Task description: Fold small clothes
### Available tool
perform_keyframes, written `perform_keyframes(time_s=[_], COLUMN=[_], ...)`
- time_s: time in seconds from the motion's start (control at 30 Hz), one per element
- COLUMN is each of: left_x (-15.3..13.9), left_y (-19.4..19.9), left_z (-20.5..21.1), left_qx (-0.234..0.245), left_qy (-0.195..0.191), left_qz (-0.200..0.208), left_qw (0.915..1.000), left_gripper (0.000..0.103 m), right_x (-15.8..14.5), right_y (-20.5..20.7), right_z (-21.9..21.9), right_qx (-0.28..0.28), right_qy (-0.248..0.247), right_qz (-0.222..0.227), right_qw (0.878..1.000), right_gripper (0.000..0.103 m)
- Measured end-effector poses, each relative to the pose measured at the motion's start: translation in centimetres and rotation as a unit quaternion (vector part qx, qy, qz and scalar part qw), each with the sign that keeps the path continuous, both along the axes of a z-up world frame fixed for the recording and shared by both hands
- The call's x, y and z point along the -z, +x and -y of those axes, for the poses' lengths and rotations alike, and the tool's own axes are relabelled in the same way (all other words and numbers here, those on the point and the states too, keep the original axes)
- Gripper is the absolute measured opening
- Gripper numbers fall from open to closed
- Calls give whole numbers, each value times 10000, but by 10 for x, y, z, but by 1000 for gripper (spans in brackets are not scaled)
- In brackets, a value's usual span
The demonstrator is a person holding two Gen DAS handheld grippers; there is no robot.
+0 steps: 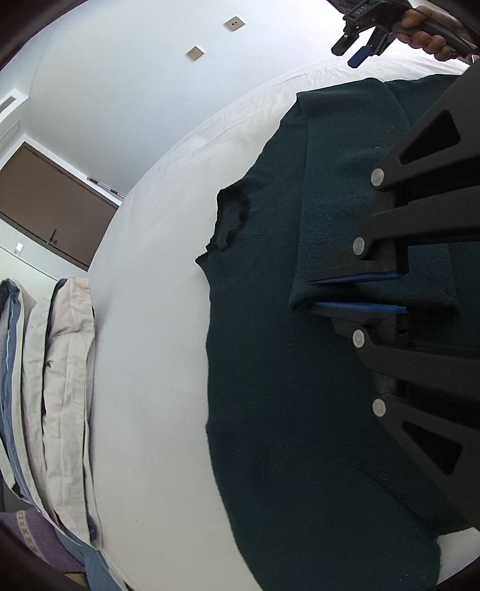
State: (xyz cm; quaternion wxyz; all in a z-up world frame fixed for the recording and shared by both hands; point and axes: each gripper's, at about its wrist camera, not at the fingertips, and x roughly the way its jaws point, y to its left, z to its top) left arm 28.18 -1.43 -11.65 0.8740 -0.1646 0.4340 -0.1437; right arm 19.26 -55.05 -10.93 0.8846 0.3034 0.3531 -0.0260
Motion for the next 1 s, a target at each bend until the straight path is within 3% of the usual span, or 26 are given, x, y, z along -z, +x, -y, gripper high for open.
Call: perform_keyframes(time_s=[0.13,0.2,0.23,0.27,0.37,0.47,0.57,0.8,0.9,1.0], left_x=[0,-1,-1,-1,0,6,15,22,22,21], left_y=[-4,-5,-3,-1,-1,-6,-7,-3,-4,-4], left_z=[-4,-2,-3,-3,-4,-4,-5,-13,-11,-9], left_qx=[-86,-60,-52,-49,-71,-132,-201,-155,-148,-140], left_qy=[-151,-105,-121,-134,-124,-35,-128,-408,-353,-326], left_qz=[32,71,66,55,105,148,110,44,60,49], left_qw=[9998,9999,9999,9999,9998,9998,9997,9990,9992,9994], left_gripper=[10,10,10,9,9,9,9,12,13,13], right_x=[7,16,22,28,36,40,46,55,33,16], right_y=[53,75,86,94,106,109,111,91,65,35], right_z=[10,12,12,13,15,24,24,27,14,-17], right_qx=[-88,-158,-223,-225,-168,-102,-95,79,225,-84], right_qy=[-48,-73,-122,-208,-508,-407,-517,17,-460,-945], right_qz=[-279,-470,-602,-711,-782,-763,-711,-497,-565,-551], right_qw=[9996,9987,9979,9970,9955,9962,9961,9987,9971,9940], right_gripper=[59,53,49,35,8,5,4,4,10,39])
